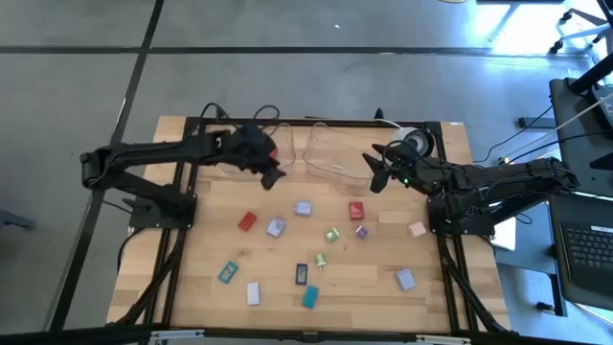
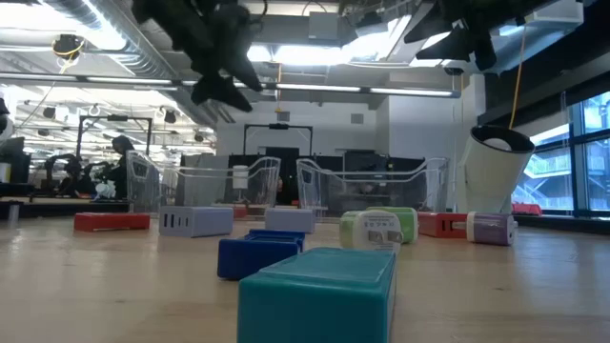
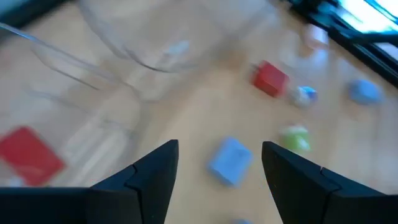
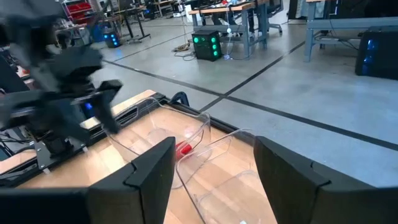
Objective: Pick & Place Office items
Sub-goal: Put the red digital timer into the left transparent bin
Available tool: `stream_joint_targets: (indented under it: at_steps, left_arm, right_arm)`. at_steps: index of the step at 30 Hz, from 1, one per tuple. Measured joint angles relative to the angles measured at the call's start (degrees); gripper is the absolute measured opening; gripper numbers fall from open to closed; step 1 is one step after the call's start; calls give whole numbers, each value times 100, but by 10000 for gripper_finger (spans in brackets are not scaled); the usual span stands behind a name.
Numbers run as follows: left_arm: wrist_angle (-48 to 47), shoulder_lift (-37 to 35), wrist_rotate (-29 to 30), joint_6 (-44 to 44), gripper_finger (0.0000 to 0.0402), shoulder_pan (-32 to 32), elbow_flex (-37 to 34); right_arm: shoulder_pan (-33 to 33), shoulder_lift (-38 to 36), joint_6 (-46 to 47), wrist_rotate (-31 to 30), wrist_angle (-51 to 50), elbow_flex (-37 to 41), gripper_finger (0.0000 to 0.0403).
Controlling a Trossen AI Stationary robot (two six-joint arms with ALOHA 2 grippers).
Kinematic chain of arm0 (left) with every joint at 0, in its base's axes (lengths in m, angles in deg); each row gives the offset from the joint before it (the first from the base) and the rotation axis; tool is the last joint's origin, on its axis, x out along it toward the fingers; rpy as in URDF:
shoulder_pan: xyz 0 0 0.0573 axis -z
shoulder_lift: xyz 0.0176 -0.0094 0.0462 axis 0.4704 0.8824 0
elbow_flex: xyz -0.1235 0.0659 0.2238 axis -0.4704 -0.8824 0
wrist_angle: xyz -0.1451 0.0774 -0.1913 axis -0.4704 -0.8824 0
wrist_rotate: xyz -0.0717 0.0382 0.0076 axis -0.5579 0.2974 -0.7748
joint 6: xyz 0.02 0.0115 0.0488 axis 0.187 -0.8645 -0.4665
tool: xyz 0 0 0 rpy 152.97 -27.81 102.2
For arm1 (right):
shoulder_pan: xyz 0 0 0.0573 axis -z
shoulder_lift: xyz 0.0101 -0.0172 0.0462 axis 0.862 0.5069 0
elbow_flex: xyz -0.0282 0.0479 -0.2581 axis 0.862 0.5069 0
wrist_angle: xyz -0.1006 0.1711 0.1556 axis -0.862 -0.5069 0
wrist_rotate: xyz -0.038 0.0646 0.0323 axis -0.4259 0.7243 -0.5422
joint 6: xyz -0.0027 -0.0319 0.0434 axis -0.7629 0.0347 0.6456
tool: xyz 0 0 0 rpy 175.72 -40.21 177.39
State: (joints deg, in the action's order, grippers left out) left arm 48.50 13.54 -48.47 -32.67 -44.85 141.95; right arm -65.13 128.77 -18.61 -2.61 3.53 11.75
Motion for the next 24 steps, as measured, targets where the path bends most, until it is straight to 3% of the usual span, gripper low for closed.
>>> stream_joint_targets:
  at_steps: [8,16,20,24]
  left_arm:
    - [-1295,-137,-213,555,249,1189,0]
    - [-3053,113,961,1947,264,1982,0]
    - [-3312,390,1015,2700,269,2164,0]
    - [-3299,810,906,2856,270,2324,0]
  right_arm:
    - [-2,0,-48,132,-2,-1,221]
    - [2,0,-50,132,0,-1,221]
    - [2,0,92,134,0,-1,221]
    - [2,0,190,152,2,-1,221]
